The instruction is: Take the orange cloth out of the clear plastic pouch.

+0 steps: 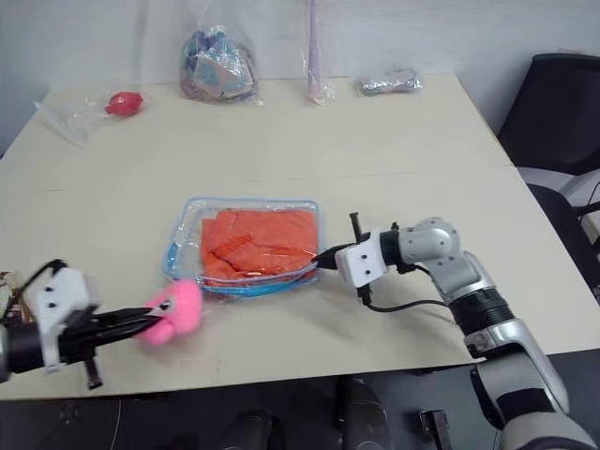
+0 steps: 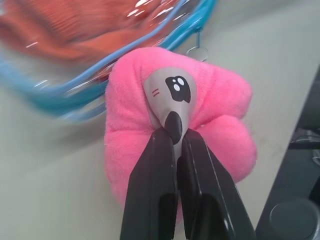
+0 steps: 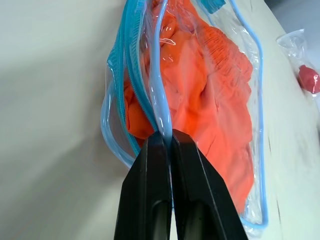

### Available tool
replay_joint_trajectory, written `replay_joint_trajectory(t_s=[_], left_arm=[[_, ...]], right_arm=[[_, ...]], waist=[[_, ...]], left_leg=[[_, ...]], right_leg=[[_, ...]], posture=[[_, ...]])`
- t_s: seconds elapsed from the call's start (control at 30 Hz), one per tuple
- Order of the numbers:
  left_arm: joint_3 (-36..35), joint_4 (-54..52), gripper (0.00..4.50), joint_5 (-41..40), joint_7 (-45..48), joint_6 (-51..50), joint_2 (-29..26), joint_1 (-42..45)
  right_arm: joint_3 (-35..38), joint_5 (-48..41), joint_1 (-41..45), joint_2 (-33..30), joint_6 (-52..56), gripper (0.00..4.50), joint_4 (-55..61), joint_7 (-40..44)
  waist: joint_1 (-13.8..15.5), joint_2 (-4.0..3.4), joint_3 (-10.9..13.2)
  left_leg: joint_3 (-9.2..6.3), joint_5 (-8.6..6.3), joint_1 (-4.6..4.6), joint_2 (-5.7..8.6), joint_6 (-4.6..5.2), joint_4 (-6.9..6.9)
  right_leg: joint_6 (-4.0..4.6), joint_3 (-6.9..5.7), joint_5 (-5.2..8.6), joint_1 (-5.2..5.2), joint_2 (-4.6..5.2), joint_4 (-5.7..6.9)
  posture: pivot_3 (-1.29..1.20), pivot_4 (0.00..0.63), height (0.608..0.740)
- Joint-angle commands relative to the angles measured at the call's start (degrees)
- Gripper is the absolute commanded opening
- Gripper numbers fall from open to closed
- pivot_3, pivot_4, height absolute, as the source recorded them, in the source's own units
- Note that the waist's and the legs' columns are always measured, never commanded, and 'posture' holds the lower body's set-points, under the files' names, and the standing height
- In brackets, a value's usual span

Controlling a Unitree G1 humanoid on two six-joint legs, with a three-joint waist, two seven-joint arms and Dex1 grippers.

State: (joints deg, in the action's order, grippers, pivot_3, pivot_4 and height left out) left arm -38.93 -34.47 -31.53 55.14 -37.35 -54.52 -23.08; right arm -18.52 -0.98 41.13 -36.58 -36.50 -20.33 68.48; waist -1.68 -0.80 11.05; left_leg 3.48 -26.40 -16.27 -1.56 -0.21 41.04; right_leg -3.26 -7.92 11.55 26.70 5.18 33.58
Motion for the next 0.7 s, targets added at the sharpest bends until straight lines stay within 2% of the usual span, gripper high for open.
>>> replay_joint_trajectory(t_s=[0.03, 0.23, 0.33, 0.5, 0.53, 0.6, 0.7], left_arm=[[-5.87, 6.76, 0.00, 3.64, 3.03, 3.64, -1.55, -1.22], [-6.54, 15.66, 0.00, 6.83, 4.70, 7.84, -3.91, 1.45], [-3.74, 14.09, 0.00, 5.29, 3.41, 5.94, -3.47, 4.38], [0.98, 7.79, 0.00, 4.00, 1.97, 3.11, -1.06, 4.07], [1.41, 7.47, 0.56, 4.25, 1.78, 3.07, -0.74, 3.78], [1.53, 7.18, 1.10, 4.74, 1.94, 3.19, -0.40, 3.16], [0.95, 7.26, 2.15, 4.97, 2.34, 3.56, -0.12, 2.62]], right_arm=[[3.05, -2.98, -0.47, -3.59, -5.73, 0.13, -0.16, 1.82], [3.08, -5.84, -1.08, -6.00, -9.56, 0.13, -2.96, 5.05], [2.77, -5.40, -1.31, -5.23, -9.67, 0.13, -3.48, 4.58], [2.39, -5.36, -2.23, -3.94, -5.61, 0.13, -2.20, 3.45], [2.39, -5.44, -2.45, -3.94, -4.61, 0.51, -1.84, 3.49], [2.49, -5.42, -3.08, -4.16, -3.40, 1.04, -0.85, 3.52], [3.02, -5.92, -4.37, -4.77, -1.26, 2.14, 1.41, 3.55]], waist=[[-0.01, -0.02, 0.01], [0.04, -0.02, 0.01], [0.09, -0.02, 0.01], [0.04, -0.02, 0.01], [0.04, -0.02, 0.01], [0.04, -0.02, 0.01], [0.06, -0.02, 0.01]], left_leg=[[0.05, -0.01, 0.00, -0.01, -0.03, -0.01], [0.09, -0.07, 0.06, -0.15, -0.14, -0.02], [0.08, -0.07, 0.07, -0.18, -0.14, 0.00], [0.07, -0.08, 0.08, -0.26, -0.14, -0.01], [0.06, -0.08, 0.07, -0.26, -0.14, -0.01], [0.06, -0.08, 0.07, -0.26, -0.14, 0.00], [0.06, -0.08, 0.07, -0.24, -0.15, 0.00]], right_leg=[[0.01, -0.03, 0.01, 0.00, -0.06, 0.01], [0.10, -0.04, 0.06, 0.00, -0.26, 0.02], [0.10, -0.01, 0.06, 0.02, -0.23, 0.04], [0.10, 0.16, 0.06, 0.04, -0.09, 0.07], [0.10, 0.18, 0.06, 0.04, -0.07, 0.07], [0.11, 0.18, 0.06, 0.05, -0.08, 0.07], [0.13, 0.17, 0.07, 0.05, -0.10, 0.09]], posture=[[0.00, 0.150, 0.740], [0.00, 0.150, 0.740], [0.00, 0.150, 0.740], [0.00, 0.150, 0.740], [0.00, 0.150, 0.740], [0.00, 0.150, 0.740], [0.00, 0.150, 0.740]])
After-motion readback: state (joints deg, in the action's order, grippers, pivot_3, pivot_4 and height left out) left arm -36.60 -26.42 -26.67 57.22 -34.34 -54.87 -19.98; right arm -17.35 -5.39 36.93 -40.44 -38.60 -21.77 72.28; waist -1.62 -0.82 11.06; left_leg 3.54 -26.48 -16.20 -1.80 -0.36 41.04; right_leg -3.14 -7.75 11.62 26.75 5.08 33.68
